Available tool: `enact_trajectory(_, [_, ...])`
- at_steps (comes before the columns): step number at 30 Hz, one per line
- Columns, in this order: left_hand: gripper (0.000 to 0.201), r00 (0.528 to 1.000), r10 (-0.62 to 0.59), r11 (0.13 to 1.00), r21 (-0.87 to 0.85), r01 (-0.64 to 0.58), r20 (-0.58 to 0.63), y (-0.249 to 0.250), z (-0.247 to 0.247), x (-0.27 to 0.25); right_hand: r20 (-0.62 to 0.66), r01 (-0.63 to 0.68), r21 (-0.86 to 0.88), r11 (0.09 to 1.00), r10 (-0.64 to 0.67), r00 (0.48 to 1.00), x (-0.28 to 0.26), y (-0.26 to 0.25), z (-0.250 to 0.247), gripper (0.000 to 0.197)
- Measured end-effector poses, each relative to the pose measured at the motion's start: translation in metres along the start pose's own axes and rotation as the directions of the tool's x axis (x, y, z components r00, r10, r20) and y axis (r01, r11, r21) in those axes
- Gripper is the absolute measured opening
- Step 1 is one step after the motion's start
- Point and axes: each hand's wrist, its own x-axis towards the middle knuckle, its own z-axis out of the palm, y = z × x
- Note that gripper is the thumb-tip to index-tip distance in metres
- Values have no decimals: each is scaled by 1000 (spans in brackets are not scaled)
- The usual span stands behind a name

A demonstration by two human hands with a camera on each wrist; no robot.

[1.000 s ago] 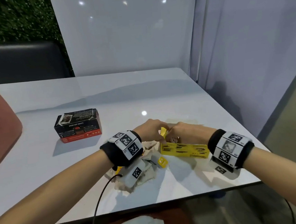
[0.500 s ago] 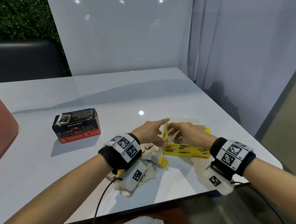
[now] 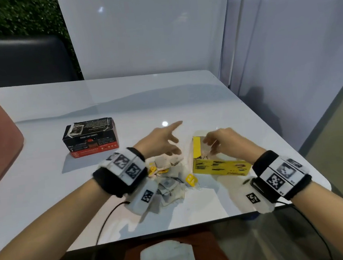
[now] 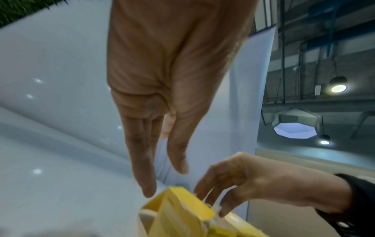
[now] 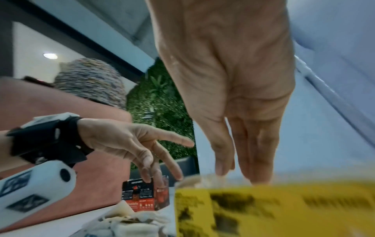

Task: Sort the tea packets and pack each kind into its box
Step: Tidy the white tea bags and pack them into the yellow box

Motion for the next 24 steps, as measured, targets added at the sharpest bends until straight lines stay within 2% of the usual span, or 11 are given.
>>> enact_trajectory(2, [49, 994, -13, 999, -43, 9, -106, -14, -18, -23, -229, 100, -16, 995, -101, 968, -9, -9, -1, 28])
enact_trajectory(3, [32, 989, -27, 999, -24, 23, -146, -22, -25, -36, -312, 167, -9, 986, -161, 936, -16, -19, 0, 24])
enact_trajectory(4, [22, 984, -38, 999, 16, 42, -174, -29, -29, -49, -339, 237, 7, 971, -221, 915, -22, -31, 4, 21])
enact_trajectory(5, [19, 981, -44, 996, 68, 58, -190, -36, -29, -61, -309, 292, 15, 956, -274, 911, -28, -43, 11, 18])
enact_trajectory(7, [18, 981, -48, 982, 173, 82, -190, -44, -23, -81, -141, 358, 1, 934, -354, 925, -33, -64, 29, 14])
enact_trajectory(9, [16, 981, -50, 963, 251, 98, -189, -51, -13, -94, 30, 353, -93, 931, -351, 936, -33, -77, 47, 15])
enact_trajectory(11, [18, 978, -40, 947, 304, 102, -203, -58, -3, -100, 109, 322, -212, 923, -305, 946, -31, -86, 60, 25])
enact_trajectory(14, [19, 975, -119, 920, 349, 180, -189, -64, 12, -99, 106, 301, -299, 905, -283, 953, -27, -95, 73, 37])
enact_trajectory(17, [34, 959, -219, 890, 366, 272, -181, -64, 26, -96, 56, 268, -309, 912, -264, 963, -24, -98, 81, 42])
enact_trajectory(24, [39, 939, -242, 900, 306, 311, -243, -63, 30, -93, 29, 223, -250, 942, -223, 974, -24, -96, 79, 15])
